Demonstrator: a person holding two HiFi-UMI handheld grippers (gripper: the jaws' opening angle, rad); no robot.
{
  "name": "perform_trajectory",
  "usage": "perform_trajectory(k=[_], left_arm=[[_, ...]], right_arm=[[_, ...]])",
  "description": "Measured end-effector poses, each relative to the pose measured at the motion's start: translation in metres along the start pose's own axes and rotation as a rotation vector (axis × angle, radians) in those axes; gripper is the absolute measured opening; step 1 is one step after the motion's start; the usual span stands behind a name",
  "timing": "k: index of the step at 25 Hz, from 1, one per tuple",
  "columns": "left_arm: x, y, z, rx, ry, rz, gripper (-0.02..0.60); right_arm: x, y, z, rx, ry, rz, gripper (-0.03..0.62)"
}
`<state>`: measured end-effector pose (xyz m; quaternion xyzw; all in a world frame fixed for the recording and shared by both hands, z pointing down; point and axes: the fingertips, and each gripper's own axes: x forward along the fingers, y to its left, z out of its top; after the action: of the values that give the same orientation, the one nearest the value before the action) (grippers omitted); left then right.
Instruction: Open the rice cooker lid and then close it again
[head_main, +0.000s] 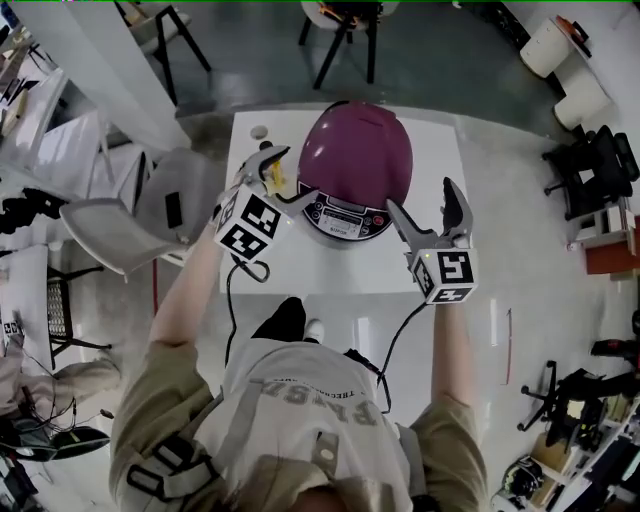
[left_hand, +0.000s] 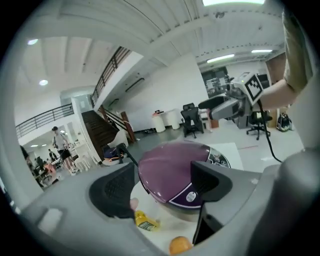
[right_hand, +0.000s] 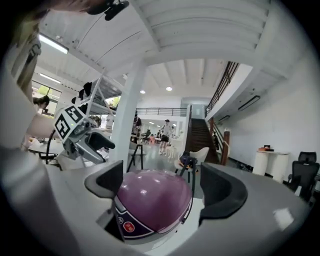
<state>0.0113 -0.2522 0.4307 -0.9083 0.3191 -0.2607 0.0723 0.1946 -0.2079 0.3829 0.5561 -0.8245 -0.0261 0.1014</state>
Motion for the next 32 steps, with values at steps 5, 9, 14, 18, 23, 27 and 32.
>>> perform_trajectory(k=[5, 9, 14, 18, 23, 27, 32], left_arm=[[-0.021, 0.005, 0.026, -0.089, -0.137, 0.142, 0.314], [-0.043, 0.014, 0.048, -0.176, -0.289, 0.259, 0.207], [-0.060, 0.013, 0.055, -0.233, -0.343, 0.325, 0.092], [-0.071, 0.009, 0.057, -0.268, -0.386, 0.354, 0.048], [-0.073, 0.011, 0.056, -0.283, -0.410, 0.382, 0.035], [-0.079, 0.015, 0.059, -0.278, -0.424, 0.443, 0.011], [-0.087, 0.012, 0.073, -0.229, -0.488, 0.471, 0.009]], right_arm=[[-0.010, 0.006, 0.015, 0.060, -0.097, -0.134, 0.409], [-0.017, 0.010, 0.017, 0.048, -0.103, -0.212, 0.291], [-0.025, 0.017, 0.026, 0.034, -0.136, -0.251, 0.173], [-0.031, 0.027, 0.037, 0.015, -0.185, -0.239, 0.109], [-0.035, 0.034, 0.045, 0.003, -0.207, -0.242, 0.044], [-0.040, 0.032, 0.047, 0.009, -0.226, -0.264, 0.003], [-0.044, 0.031, 0.053, 0.007, -0.250, -0.271, 0.003]])
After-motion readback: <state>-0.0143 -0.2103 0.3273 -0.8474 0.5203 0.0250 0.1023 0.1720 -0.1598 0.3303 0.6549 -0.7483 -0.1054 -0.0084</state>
